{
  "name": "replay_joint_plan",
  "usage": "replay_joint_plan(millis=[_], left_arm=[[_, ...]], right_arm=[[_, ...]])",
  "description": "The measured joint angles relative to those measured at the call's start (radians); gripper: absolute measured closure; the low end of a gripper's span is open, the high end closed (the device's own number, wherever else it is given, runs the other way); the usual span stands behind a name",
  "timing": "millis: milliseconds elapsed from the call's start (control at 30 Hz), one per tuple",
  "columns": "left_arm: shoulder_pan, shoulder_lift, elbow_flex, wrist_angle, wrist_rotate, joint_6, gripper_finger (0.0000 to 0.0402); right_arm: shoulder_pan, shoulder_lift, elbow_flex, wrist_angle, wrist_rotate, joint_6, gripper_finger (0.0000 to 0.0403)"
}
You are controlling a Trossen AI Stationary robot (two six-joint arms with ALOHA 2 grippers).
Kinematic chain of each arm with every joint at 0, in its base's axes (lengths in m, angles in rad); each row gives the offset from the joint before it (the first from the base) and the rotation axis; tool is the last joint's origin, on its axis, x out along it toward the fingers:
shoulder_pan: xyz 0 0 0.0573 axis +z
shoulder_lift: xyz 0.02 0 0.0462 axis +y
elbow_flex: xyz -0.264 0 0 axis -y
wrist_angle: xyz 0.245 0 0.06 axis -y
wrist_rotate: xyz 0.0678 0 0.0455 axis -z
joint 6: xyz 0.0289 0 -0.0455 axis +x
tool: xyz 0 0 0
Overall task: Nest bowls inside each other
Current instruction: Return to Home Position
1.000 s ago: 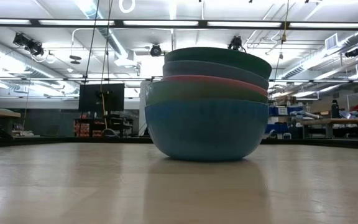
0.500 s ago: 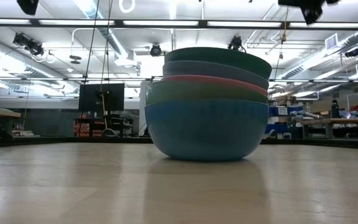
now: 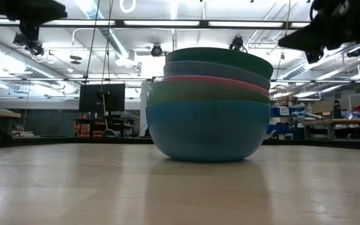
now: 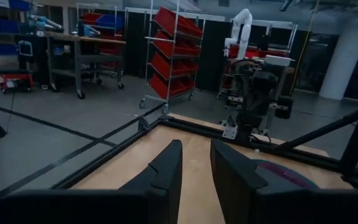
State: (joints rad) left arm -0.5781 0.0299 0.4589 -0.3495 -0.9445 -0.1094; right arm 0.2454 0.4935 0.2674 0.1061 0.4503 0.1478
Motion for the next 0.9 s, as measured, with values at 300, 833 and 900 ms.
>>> replay_joint_plan(millis=[300,833,900], left_arm=[[0.0,-0.021,-0.148,0.103,-0.009,0.002,0.031],[0.002,-0.018,-0.45,0.398,-0.024,-0.024,0.0333],[0.003,-0.002,-0.45,0.405,-0.029,-0.025,0.034]], right_arm=[[-0.092,0.0,-0.149,0.193,-0.096,0.003,0.0403],[-0.254,0.006,-0.257,0.311,-0.269,0.008,0.0403],[-0.267,0.009,-0.257,0.303,-0.271,0.004,0.0403]])
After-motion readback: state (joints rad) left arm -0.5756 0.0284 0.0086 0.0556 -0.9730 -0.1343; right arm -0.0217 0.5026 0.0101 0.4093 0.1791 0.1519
